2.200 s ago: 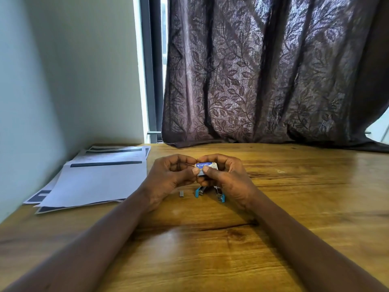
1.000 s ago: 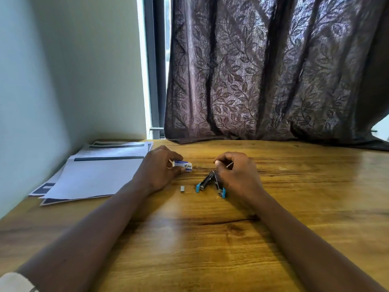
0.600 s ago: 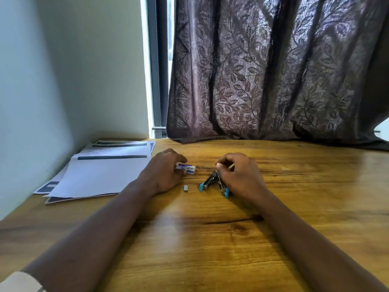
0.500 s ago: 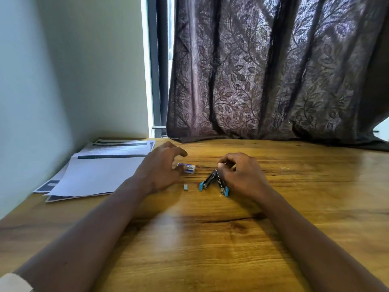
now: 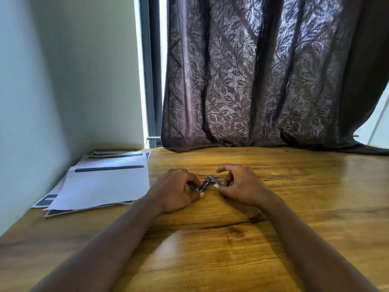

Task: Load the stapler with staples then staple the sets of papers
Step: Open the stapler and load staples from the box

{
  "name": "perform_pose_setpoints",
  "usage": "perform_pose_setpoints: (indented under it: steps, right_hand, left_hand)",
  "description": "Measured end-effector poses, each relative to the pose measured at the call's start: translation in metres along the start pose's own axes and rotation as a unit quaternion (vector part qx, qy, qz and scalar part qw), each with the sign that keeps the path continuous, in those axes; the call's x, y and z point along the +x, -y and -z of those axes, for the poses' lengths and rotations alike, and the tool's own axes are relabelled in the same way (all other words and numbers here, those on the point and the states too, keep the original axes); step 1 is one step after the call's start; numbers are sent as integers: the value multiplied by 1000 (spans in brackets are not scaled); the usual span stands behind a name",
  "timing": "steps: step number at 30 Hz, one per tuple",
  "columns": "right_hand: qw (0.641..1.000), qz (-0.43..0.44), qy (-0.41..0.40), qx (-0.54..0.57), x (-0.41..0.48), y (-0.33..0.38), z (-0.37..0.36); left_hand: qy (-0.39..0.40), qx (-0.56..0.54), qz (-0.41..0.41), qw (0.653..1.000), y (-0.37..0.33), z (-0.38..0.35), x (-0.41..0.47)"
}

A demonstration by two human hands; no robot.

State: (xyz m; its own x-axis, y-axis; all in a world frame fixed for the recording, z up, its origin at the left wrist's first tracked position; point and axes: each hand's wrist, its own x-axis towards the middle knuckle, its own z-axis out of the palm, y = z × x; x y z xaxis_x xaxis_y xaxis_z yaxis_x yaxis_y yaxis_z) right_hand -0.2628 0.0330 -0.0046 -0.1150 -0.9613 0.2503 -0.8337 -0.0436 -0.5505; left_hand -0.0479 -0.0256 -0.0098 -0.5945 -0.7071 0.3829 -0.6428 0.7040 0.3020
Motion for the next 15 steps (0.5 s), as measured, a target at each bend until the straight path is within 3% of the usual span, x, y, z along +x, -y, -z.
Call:
perform_pose_setpoints:
  steps: [5,8,10,15]
  right_hand:
    - [998,-16,-13,57,1,2,-1]
    - [988,-26,1,153,0,4,0]
    - [971,-27,35,236,-1,8,2]
    - [900,-31,103,423,-8,25,-4]
  left_hand:
    - [-105,-80,12,991,6,-1,3]
    - [-193,-171,50,965,9,3,6]
    - [-217,-284,83,930,14,9,9]
    - [-176,-523,137,823,16,18,9]
